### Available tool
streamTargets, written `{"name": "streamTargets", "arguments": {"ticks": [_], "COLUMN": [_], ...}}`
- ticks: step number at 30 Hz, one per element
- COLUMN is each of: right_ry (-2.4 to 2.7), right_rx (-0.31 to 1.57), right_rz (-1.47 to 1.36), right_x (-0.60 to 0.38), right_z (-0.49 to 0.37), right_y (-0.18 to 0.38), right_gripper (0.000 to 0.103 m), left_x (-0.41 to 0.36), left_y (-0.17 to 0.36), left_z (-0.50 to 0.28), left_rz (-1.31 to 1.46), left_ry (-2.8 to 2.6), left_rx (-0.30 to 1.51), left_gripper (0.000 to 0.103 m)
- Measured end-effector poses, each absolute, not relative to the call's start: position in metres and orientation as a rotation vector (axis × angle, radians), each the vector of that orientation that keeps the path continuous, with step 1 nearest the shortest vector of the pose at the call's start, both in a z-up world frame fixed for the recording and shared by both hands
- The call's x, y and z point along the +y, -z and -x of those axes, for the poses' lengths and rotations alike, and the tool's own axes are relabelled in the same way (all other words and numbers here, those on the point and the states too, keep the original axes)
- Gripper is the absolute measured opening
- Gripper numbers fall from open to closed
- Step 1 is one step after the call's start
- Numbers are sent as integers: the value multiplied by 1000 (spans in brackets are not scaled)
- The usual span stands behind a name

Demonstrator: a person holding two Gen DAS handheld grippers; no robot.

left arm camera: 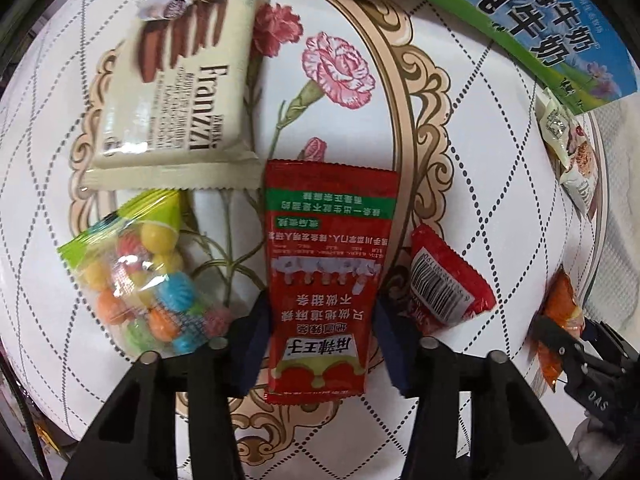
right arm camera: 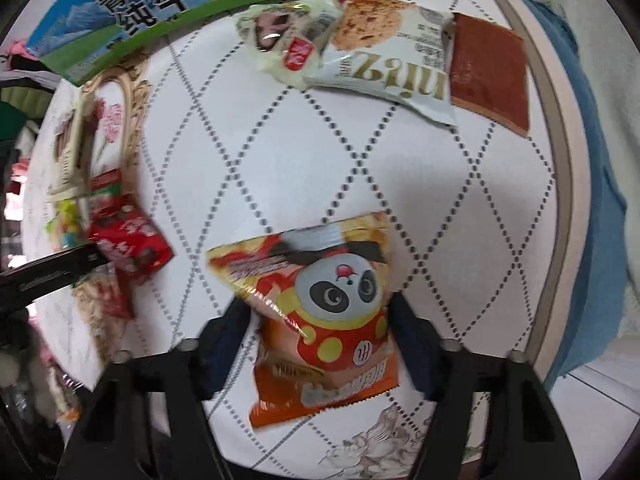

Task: Organize snacks
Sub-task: 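Grasp the orange panda-print packet with the right gripper, then carry both packets into the cardboard box and open both grippers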

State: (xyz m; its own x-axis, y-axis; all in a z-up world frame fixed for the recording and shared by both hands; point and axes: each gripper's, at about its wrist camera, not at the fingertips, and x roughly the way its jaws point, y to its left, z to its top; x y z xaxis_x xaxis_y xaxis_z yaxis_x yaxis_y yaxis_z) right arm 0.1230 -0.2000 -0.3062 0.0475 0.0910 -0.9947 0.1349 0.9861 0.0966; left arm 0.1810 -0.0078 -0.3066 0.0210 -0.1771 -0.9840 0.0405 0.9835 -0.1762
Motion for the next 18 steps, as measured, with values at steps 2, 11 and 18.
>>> {"name": "streamTargets", "arguments": {"ticks": [2, 11, 18], "right_ry": [35, -18, -89], "right_rx": [1509, 1443, 1357], "right_rz": [-192, -229, -284], "right_x": [-201, -196, -192], "right_z": [-120, -107, -117], "right_y": [303, 271, 225], "right_gripper": [64, 56, 56], "left_x": [-4, 8, 23], "left_y": [294, 245, 152], "left_z": [-181, -154, -138], "left_rz": [116, 146, 215], "left_ry": [168, 187, 266], "left_rx": [1537, 1494, 1403], "left_gripper": [44, 42, 42]}}
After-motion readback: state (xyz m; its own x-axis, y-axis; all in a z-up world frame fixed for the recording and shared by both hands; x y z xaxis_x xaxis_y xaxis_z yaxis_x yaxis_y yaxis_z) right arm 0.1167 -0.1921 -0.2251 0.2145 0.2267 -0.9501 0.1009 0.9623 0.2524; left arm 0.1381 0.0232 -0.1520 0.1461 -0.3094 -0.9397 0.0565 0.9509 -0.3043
